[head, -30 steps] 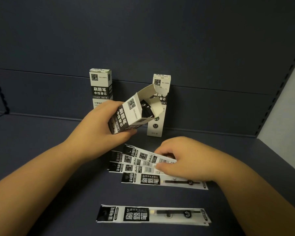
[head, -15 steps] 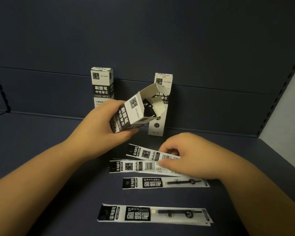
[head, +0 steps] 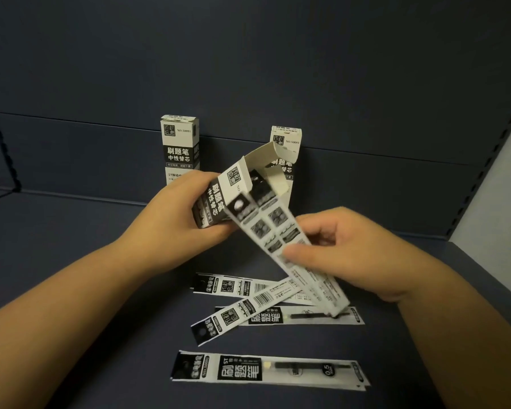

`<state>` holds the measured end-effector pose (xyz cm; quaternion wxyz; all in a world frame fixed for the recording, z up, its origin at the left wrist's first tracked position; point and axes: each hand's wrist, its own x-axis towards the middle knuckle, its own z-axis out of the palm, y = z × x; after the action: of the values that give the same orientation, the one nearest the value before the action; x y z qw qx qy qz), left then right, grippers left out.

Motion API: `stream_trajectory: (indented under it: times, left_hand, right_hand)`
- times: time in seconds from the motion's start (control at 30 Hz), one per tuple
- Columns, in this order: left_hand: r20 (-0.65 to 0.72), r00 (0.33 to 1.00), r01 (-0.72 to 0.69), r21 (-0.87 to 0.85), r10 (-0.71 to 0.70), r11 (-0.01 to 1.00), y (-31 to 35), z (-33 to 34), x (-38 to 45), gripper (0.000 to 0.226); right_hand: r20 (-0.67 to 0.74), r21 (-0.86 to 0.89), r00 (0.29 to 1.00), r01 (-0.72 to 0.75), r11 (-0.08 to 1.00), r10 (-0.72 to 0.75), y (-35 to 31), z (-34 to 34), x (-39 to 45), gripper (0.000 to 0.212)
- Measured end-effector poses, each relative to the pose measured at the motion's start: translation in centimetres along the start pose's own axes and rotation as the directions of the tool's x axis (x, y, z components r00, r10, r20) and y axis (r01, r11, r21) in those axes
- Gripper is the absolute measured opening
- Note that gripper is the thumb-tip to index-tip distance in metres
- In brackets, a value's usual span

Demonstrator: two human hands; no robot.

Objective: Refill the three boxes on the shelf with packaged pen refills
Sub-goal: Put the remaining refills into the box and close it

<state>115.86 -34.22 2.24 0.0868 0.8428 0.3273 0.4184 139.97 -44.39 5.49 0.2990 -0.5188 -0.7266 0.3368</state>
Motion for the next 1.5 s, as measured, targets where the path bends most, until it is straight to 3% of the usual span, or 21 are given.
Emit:
stream_trajectory:
  times: [0.07,0.17,0.43,0.73,1.17,1.5]
  left_hand:
    - [-0.014,1.000,-0.001,0.010,0.001,1.000,-0.1,0.0,0.0,0.047]
    - [-0.017,1.000,0.012,0.009,-0.012,1.000,0.0,0.0,0.0,0.049]
    - [-0.025,1.000,0.012,-0.020,-0.013,1.000,0.2,0.1,0.0,0.045]
    - [-0.034,0.999,0.035,-0.022,-0.035,0.999,0.0,0.0,0.1,0.045]
    - [-0.023,0.999,0.027,-0.017,-0.028,0.999,0.3,0.2,0.0,0.047]
    - [-0.008,1.000,-0.006,0.005,0.006,1.000,0.3,0.2,0.0,0.046]
  right_hand:
    - [-0.029,0.215,0.999,0.026,0.976,-0.021,-0.1,-0.1,-0.2,0.017]
    - [-0.097,0.376,0.995,0.051,0.925,-0.015,0.0,-0.3,0.0,0.030]
    - [-0.132,0.544,0.990,0.031,0.839,0.049,-0.1,-0.4,0.2,0.032]
    - [-0.178,0.630,0.983,0.090,0.771,0.030,-0.4,-0.5,0.0,0.034]
    - [-0.513,0.732,0.856,0.399,0.552,0.062,-0.6,-1.1,0.3,0.028]
    - [-0.563,0.715,0.815,0.399,0.574,0.134,-0.4,0.0,0.8,0.016]
